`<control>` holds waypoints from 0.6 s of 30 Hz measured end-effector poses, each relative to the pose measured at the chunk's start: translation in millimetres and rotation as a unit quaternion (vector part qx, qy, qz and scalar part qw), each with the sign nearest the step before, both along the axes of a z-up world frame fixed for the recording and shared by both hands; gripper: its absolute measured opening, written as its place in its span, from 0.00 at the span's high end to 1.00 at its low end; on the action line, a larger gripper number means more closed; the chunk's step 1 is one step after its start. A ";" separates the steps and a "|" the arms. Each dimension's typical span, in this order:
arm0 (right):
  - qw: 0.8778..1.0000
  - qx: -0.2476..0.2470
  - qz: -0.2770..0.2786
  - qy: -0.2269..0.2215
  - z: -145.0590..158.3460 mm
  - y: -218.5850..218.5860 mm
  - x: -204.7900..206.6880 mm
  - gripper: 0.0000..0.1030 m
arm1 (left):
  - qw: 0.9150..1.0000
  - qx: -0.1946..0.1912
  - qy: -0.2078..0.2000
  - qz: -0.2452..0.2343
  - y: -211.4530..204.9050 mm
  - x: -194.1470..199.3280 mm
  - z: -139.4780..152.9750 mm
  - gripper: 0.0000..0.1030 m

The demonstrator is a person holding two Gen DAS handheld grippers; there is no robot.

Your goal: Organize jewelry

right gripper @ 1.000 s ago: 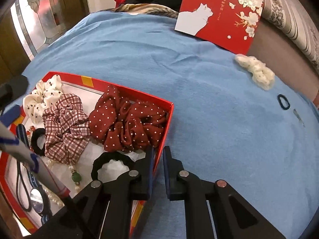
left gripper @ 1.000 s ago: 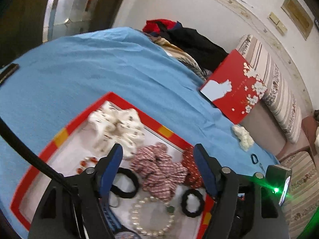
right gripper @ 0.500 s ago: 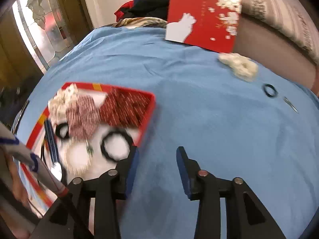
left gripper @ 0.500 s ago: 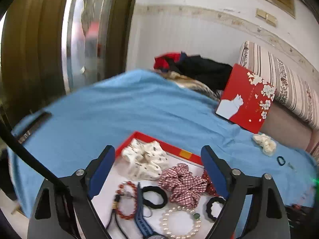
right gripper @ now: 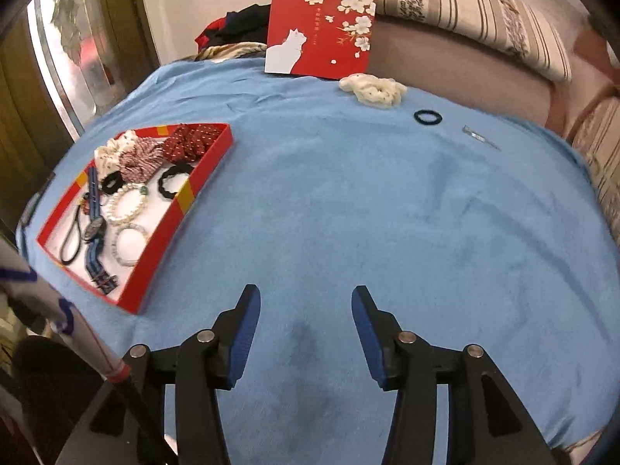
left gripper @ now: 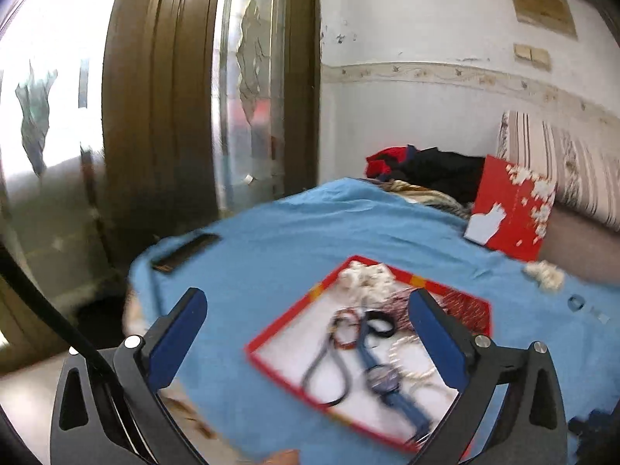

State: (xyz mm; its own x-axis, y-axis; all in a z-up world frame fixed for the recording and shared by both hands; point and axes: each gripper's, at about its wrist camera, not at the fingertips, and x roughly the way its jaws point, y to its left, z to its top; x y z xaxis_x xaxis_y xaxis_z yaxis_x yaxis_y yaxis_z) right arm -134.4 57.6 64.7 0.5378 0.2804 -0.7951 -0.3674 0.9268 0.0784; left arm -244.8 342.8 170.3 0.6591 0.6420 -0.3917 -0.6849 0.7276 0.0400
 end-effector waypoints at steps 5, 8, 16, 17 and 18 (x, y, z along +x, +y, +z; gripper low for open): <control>1.000 0.006 0.012 -0.020 6.1 1.0 -17.7 0.49 | 1.000 0.006 -0.005 -0.014 -23.1 -22.1 24.5 0.00; 0.999 0.005 0.018 -0.043 13.1 -0.5 -28.6 0.47 | 0.998 -0.035 -0.013 -0.055 -34.0 -26.9 32.5 0.00; 0.996 -0.019 0.005 -0.087 21.8 -22.6 -39.3 0.40 | 0.978 -0.105 0.060 -0.167 -83.6 -1.9 8.3 0.00; 0.996 -0.020 0.003 -0.087 20.9 -26.1 -40.0 0.40 | 0.976 -0.112 0.071 -0.172 -87.9 2.2 2.9 0.00; 0.996 -0.021 0.001 -0.087 19.6 -29.2 -41.0 0.39 | 0.974 -0.115 0.084 -0.177 -93.5 5.8 -2.0 0.00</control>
